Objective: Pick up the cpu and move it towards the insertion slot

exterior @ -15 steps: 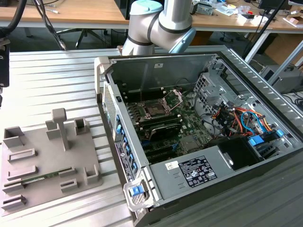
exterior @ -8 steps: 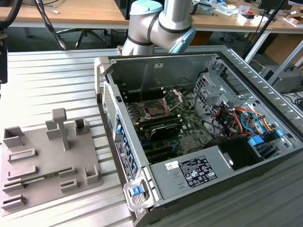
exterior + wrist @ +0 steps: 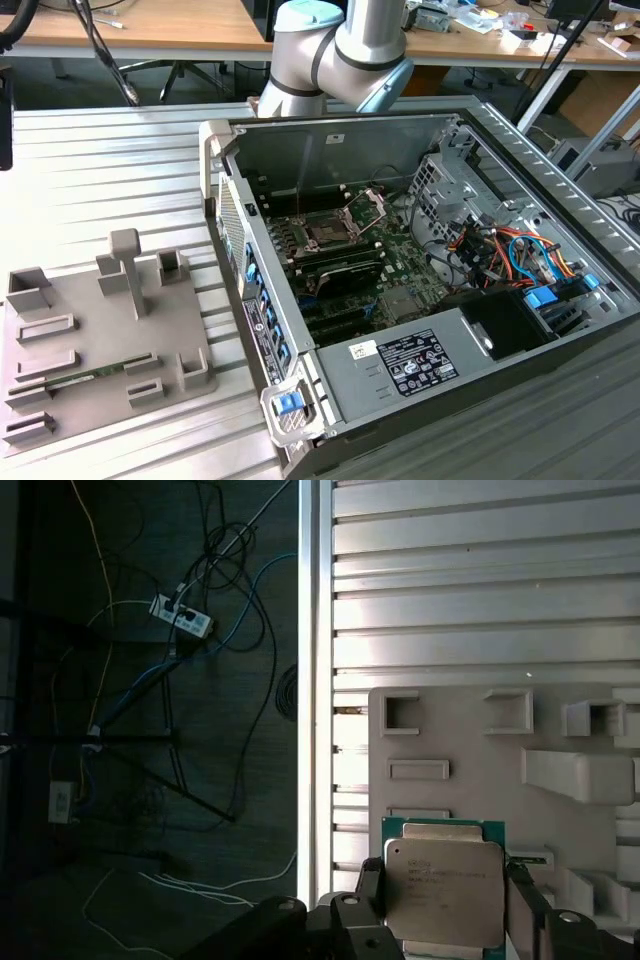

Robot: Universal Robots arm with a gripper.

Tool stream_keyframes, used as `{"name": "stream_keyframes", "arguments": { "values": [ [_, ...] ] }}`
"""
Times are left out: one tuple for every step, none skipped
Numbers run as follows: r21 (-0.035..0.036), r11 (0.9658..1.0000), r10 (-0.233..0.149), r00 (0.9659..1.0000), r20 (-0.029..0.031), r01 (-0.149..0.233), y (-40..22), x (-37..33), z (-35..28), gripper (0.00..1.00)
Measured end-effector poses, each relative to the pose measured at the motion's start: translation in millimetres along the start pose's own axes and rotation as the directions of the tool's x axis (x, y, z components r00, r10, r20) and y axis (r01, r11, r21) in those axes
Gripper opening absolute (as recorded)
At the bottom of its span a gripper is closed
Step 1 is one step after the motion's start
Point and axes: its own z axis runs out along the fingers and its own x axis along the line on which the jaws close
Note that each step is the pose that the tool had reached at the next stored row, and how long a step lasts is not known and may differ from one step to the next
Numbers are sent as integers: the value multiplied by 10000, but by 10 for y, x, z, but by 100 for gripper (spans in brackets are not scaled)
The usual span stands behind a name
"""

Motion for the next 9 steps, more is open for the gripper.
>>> {"name": "stream_keyframes", "arguments": {
  "values": [
    [0,10000,0,10000,0,0,0,0,-5,55],
    [0,10000,0,10000,0,0,0,0,-11,55],
    [-1,10000,0,10000,0,0,1,0,-18,55],
    [0,10000,0,10000,1,0,1,0,-23,55],
    [0,10000,0,10000,0,0,1,0,-29,55],
    [0,10000,0,10000,0,0,1,0,-35,55],
    [-1,10000,0,10000,1,0,1,0,-43,55],
    [-1,10000,0,10000,1,0,1,0,-49,55],
    [0,10000,0,10000,0,0,2,0,-55,55]
  ]
}}
